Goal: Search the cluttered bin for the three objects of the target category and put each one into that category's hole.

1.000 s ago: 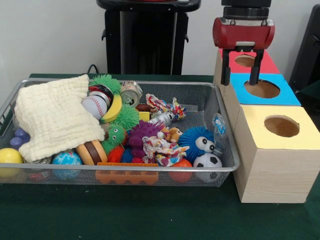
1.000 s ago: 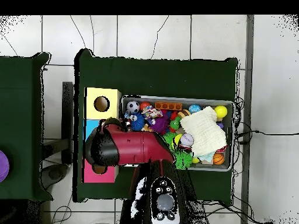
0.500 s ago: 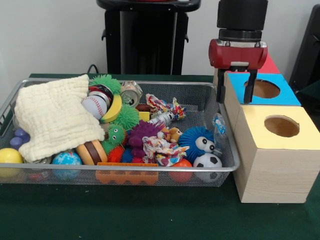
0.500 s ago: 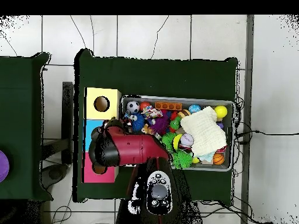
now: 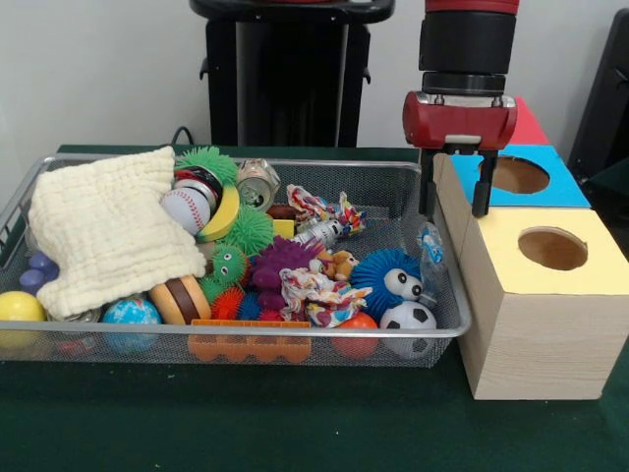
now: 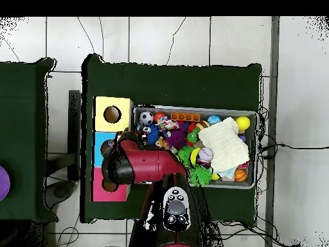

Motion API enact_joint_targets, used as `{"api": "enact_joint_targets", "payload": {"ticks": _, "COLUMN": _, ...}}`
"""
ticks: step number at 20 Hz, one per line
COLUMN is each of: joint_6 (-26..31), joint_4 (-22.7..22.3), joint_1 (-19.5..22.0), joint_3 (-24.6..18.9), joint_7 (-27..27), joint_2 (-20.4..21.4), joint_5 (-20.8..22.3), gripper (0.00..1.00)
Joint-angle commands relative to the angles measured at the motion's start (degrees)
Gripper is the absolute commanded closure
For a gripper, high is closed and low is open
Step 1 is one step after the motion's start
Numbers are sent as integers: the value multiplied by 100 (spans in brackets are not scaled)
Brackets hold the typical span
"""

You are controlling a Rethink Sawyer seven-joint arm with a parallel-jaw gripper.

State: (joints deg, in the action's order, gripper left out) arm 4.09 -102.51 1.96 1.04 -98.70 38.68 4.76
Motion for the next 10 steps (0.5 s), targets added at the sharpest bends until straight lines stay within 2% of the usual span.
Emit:
{"api": "enact_joint_targets", "payload": {"ticks": 1, "joint_6": -826, "joint_4": -403, "joint_1": 135, "joint_3": -98, "joint_7": -1445, "joint_2": -484, "joint_5": -189, "gripper": 0}}
{"api": "enact_joint_targets", "payload": {"ticks": 5, "joint_6": -1009, "joint_4": -475, "joint_1": 400, "joint_3": -299, "joint_7": -1311, "joint_2": -590, "joint_5": -50, "gripper": 0}}
{"api": "enact_joint_targets", "payload": {"ticks": 10, "joint_6": -1308, "joint_4": -426, "joint_1": 459, "joint_3": -323, "joint_7": -1221, "joint_2": -859, "joint_5": 25, "gripper": 0}}
